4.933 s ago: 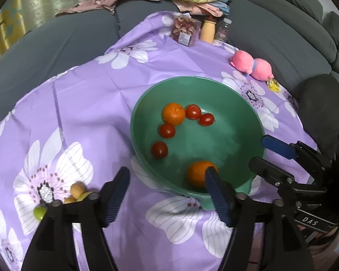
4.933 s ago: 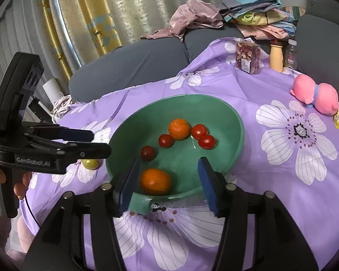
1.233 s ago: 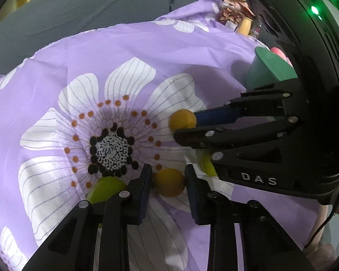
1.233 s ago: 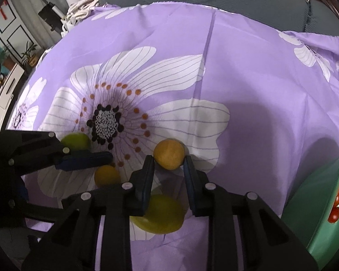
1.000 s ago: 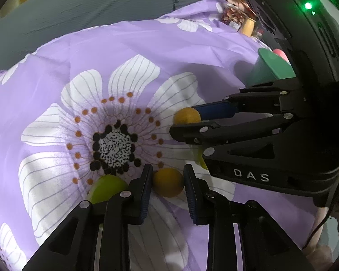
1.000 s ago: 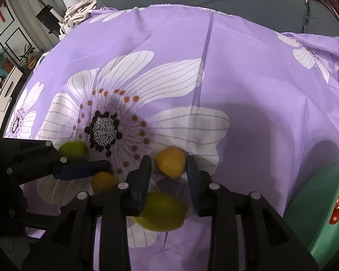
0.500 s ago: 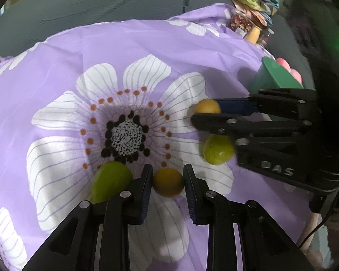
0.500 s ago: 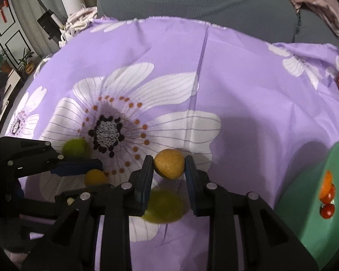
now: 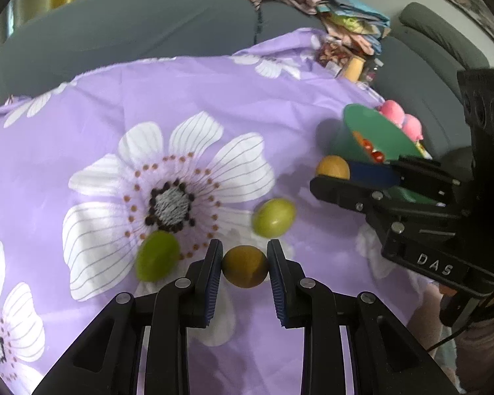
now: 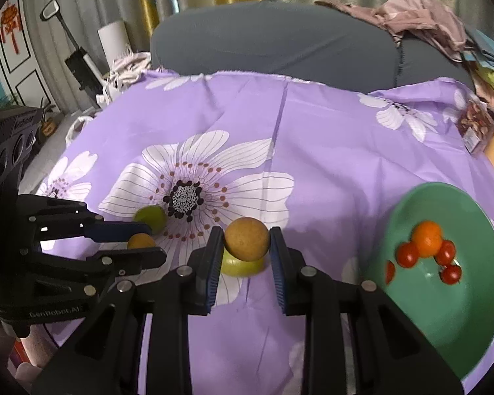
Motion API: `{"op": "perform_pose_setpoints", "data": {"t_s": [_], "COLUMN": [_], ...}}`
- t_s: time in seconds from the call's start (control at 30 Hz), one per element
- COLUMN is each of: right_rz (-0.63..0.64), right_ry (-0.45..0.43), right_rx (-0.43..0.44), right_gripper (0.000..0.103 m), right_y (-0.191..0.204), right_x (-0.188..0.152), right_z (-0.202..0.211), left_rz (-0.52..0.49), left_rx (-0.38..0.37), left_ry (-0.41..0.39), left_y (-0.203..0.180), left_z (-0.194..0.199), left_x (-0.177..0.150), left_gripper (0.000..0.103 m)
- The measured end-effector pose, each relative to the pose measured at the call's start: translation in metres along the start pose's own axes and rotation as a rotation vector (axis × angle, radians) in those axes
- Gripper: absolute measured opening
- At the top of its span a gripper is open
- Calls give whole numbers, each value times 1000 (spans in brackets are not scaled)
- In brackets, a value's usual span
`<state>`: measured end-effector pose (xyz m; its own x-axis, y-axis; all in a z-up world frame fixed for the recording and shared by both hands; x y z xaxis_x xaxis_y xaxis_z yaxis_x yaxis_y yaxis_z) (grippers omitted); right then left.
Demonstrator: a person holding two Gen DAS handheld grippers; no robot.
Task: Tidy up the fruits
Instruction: 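Carry both held yellow fruits over the green bowl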
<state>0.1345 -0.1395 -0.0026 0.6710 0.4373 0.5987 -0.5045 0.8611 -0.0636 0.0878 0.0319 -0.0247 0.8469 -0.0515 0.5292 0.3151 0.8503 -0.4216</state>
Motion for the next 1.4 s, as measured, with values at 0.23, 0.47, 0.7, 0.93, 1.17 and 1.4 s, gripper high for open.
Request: {"op": "perform_pose_setpoints", "data": {"t_s": [0.23,0.47,0.7,0.93,1.17,1.4], "right_rz": [-64,-151,-248,-318,-351,-380], "right_ry": [-56,-93,-106,-124,-135,-141], "right_rx": [-23,-50,-91,-105,-100,-99], "right_gripper": [28,28,28,28,28,28], "right_y": [-28,-65,-104,-130,-146,-160], "right_x": [-14,-33,-58,-73,-80,-85], "right_z": [30,50,63,65,64,61], "left_rz": [-71,-143,-184,-206,-223,-226], "left_rx": [-28,-67,-108,-122,-120,-101], "left_ry": [-16,-6,13,33,68,103], "left_y": [-40,-82,-110,-131,-148,-155], "left_z": [-2,-18,-36,-52,-73,-91], "left_x": [17,34,47,62,68,72], "left_gripper": [29,29,29,29,29,29]}}
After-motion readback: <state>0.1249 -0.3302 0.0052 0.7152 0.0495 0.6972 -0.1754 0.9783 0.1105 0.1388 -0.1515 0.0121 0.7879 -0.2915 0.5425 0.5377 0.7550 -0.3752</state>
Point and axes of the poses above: each gripper's, at about its wrist camera, not at the fingertips, and z roughly against the way its jaws point, y to its left, x to its top, the point moved 1 cm from there along -z, roughly the way its jaws point, and after that the axes turned 12 degrees about -x, right-handed, at the moved point
